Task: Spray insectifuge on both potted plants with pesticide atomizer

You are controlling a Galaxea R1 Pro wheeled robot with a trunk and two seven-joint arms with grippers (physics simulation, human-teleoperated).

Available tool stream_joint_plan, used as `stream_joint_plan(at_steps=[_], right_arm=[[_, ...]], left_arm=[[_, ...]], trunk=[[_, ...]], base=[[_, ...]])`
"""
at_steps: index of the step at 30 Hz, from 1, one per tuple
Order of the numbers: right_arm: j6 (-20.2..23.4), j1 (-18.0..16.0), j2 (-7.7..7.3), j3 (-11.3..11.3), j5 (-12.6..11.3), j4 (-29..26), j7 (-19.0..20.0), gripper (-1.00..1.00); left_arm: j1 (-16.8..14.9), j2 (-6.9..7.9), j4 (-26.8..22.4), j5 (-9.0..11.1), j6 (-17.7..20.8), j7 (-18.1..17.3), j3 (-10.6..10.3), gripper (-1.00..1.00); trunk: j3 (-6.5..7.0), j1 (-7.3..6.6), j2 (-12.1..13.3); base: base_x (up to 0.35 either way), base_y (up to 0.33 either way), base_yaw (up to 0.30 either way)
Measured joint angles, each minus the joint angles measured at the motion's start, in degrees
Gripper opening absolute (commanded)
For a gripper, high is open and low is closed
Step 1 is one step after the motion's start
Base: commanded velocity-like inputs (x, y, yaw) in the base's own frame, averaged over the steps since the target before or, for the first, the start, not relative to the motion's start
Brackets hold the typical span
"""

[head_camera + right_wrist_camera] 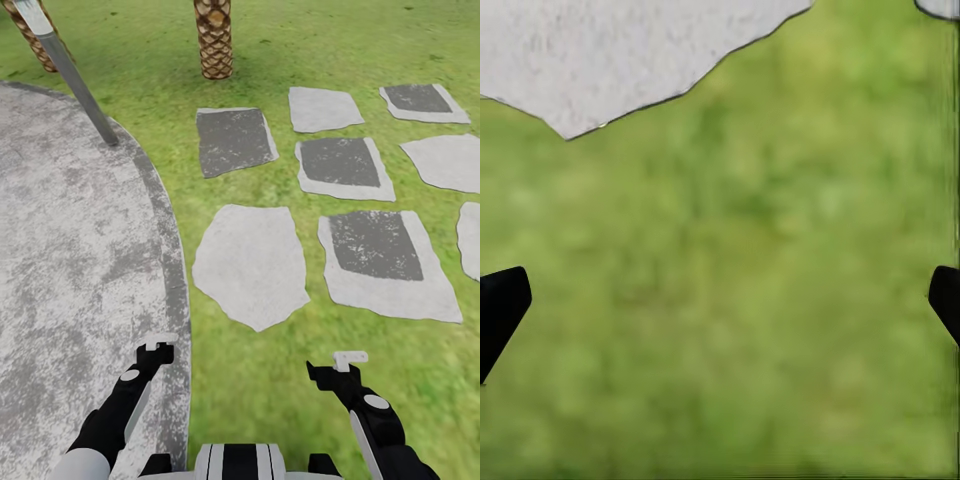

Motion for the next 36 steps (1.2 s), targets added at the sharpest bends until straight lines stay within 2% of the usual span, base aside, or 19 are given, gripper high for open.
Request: stream_joint_plan(at_steps=[3,5,6,7,8,11,14,19,29,36], right_arm=[[0.0,0.0,0.0,-0.1,0.0,0.0,0.0,1.0],[0.0,0.0,-0.01,-0.1,0.0,0.0,0.0,1.0],[0.0,0.0,-0.01,-0.1,0.0,-0.1,0.0,1.0],[0.0,0.0,-0.01,-0.1,0.1,-0.1,0.0,1.0],[0.0,0.0,-0.01,-0.1,0.1,-0.1,0.0,1.0],[0.0,0.0,-0.01,-0.1,0.1,-0.1,0.0,1.0],[0.0,0.0,-0.01,-0.1,0.1,-0.1,0.0,1.0],[0.0,0.0,0.0,-0.1,0.1,-0.1,0.0,1.0],[0.0,0.0,-0.03,-0.3,0.1,-0.1,-0.1,1.0],[0.0,0.0,-0.08,-0.3,0.1,-0.2,-0.1,1.0]], left_arm=[[0.0,-0.13,-0.6,-0.1,0.1,0.0,-0.1,-1.0],[0.0,-0.07,-2.6,0.1,0.1,0.0,0.0,-1.0],[0.0,-0.05,-3.8,0.1,0.1,0.0,0.0,-1.0],[0.9,-0.02,-8.5,0.3,0.2,0.0,0.0,-1.0],[1.8,-0.05,-10.8,0.3,0.2,-0.1,0.0,-1.0],[3.3,-0.2,-13.0,0.4,0.2,-0.1,-0.9,-1.0],[3.6,-0.24,-13.4,0.3,0.3,-0.1,-1.6,-1.0],[3.7,-0.07,-13.6,0.0,5.5,-0.1,-1.9,-1.0],[3.7,-0.02,-13.7,0.0,13.3,-0.1,-2.0,-1.0],[3.7,-0.02,-13.7,0.1,15.1,-0.1,-2.0,-1.0]], trunk=[[0.0,0.0,0.0],[0.0,0.0,0.0],[0.0,0.0,0.0],[0.01,0.0,0.0],[0.0,0.0,0.0],[0.06,0.0,0.0],[0.19,0.0,0.0],[0.5,0.0,0.0],[1.17,0.0,0.0],[1.7,0.0,0.0]], base=[[0.0,0.0,-0.3],[0.0,0.0,-0.3],[0.0,0.0,-0.3],[0.0,0.0,-0.3],[0.0,0.0,-0.3],[0.0,0.0,-0.3],[0.0,0.0,-0.299],[0.0,0.0,-0.293],[0.0,0.0,-0.285],[0.0,0.0,-0.253]])
